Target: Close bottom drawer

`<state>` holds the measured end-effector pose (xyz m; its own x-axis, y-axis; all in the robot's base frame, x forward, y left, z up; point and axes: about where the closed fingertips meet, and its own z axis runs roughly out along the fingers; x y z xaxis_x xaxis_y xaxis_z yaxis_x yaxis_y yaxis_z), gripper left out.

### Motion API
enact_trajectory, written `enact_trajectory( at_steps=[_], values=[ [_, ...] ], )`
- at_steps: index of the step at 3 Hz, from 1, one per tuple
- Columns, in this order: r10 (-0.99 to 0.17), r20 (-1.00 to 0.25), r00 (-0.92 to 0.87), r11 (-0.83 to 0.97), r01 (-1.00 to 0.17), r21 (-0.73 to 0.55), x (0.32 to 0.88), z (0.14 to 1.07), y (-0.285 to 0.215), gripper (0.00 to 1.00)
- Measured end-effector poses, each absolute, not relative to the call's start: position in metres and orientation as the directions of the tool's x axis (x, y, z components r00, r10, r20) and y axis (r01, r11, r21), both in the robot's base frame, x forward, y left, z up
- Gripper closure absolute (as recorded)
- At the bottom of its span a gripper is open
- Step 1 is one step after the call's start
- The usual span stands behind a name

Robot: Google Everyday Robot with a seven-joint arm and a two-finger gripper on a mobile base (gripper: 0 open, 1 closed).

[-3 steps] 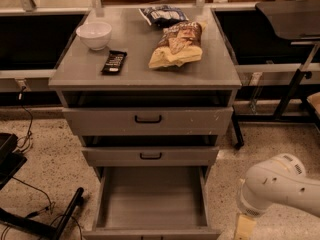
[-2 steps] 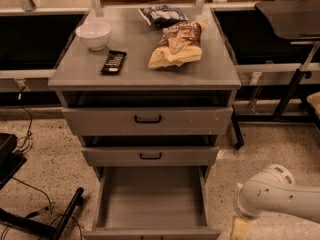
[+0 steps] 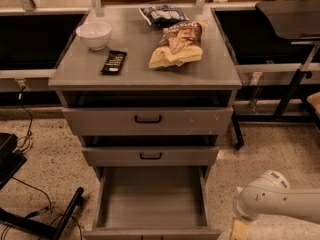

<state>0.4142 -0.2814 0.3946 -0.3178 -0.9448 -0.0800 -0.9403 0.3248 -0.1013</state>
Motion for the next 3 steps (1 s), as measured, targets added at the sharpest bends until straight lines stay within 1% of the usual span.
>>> enact_trajectory(
  at_steps=[1,2,3],
  values=[
    [-0.949,-0.069,-0.308,0.314,-0.945,-0.093,0.418,0.39,-0.28,0.0],
    [-0.946,-0.071,-0.315,0.319,-0.946,-0.057,0.414,0.344,-0.28,0.19],
    [-0.944,-0.084,-0.32,0.317,-0.948,0.037,0.37,0.263,-0.265,0.42]
  ],
)
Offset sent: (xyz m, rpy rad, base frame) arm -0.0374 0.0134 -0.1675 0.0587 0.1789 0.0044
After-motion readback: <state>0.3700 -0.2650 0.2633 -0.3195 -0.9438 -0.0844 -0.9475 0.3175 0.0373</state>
